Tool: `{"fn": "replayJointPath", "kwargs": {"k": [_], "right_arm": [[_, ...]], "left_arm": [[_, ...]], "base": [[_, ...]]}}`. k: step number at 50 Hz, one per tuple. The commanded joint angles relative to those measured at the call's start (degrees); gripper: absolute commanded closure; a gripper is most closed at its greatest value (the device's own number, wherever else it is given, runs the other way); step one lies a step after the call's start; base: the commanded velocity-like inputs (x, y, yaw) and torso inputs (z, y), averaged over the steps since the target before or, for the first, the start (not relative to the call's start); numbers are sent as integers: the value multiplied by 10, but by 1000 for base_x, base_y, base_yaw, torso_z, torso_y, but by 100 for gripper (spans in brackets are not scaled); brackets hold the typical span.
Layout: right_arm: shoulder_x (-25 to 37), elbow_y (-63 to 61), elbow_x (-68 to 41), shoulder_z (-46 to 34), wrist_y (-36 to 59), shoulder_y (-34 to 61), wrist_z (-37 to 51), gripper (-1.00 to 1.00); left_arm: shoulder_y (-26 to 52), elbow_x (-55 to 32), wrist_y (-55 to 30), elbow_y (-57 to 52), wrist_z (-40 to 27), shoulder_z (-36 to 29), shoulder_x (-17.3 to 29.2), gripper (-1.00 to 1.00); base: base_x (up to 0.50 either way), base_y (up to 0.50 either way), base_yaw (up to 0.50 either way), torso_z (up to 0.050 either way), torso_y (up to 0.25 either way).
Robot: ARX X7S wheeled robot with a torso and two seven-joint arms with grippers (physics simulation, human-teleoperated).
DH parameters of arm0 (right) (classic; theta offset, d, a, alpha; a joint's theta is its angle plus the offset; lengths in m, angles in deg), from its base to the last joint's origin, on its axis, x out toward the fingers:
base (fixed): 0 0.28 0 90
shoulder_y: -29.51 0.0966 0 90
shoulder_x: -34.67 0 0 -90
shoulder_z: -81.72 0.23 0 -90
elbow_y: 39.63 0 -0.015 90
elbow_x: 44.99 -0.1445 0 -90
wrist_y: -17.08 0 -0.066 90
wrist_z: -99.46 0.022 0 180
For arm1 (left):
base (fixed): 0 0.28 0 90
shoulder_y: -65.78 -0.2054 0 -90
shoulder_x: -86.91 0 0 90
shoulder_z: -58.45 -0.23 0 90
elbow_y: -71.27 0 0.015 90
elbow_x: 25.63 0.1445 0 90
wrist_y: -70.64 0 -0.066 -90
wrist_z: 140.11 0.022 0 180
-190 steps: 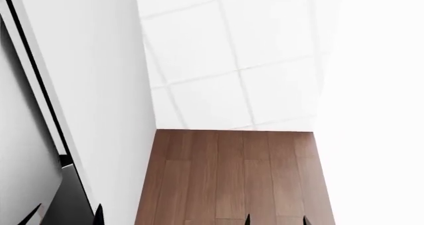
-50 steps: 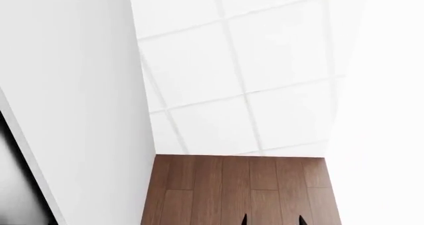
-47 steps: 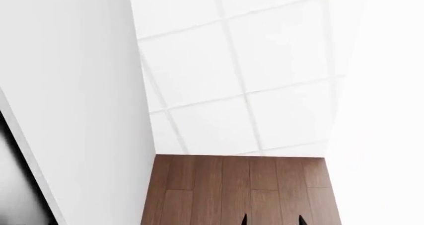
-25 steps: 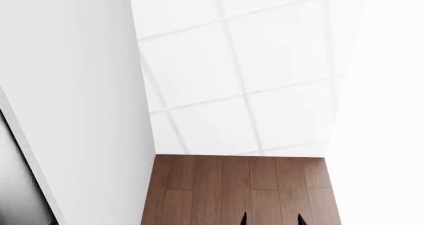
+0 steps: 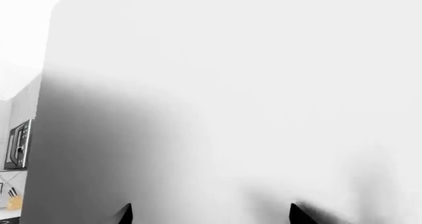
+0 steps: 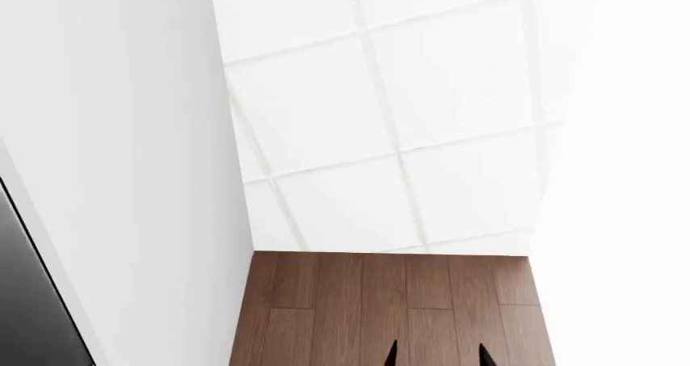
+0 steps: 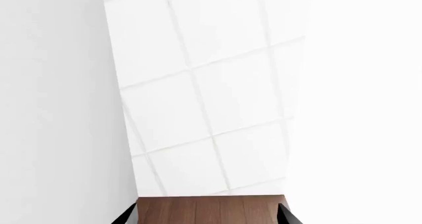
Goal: Close the fridge door
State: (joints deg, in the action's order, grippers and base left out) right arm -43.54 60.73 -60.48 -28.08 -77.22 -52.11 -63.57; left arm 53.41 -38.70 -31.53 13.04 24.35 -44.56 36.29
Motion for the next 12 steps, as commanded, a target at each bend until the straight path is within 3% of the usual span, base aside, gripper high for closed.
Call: {"fn": "replayJointPath", "kwargs": {"k": [1,2,3,6,10,12], "right_arm": [[0,-7,-3,-3,4,-1,5,-100],[1,-11,-3,-4,5,-3,6,-100],[3,-18,-2,-5,7,-8,8,-100],[9,-36,-4,-5,15,-17,11,-100],[17,-62,-7,-5,24,-30,16,-100],[19,-67,-7,-6,25,-32,18,-100]], "left_arm": [[-263,-153,-116,-376,-49,101,45,-100],[-299,-182,-128,-458,-61,125,49,-100],[-382,-265,-162,-544,-92,183,51,-100],[-533,-352,-179,-728,-130,261,52,-100],[-708,-338,-136,-826,-120,298,8,-100],[-755,-327,-124,-846,-107,297,-3,-100]], "base": [[0,0,0,0,0],[0,0,0,0,0],[0,0,0,0,0],[0,0,0,0,0],[0,0,0,0,0],[0,0,0,0,0]]}}
